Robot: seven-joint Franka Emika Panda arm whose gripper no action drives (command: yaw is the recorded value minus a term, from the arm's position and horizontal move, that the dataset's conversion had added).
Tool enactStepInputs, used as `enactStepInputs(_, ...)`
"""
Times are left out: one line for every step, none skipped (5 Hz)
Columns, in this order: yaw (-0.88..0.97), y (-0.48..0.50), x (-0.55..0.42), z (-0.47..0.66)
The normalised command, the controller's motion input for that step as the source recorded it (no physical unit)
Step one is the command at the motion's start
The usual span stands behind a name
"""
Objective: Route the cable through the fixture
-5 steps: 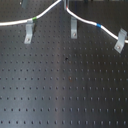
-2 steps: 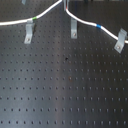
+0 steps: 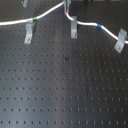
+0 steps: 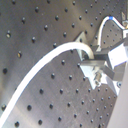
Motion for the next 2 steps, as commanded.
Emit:
enactStepInputs(0.05,0.0,0.006,0.46)
enactStepInputs(0.0,-0.001,0.009,0.48)
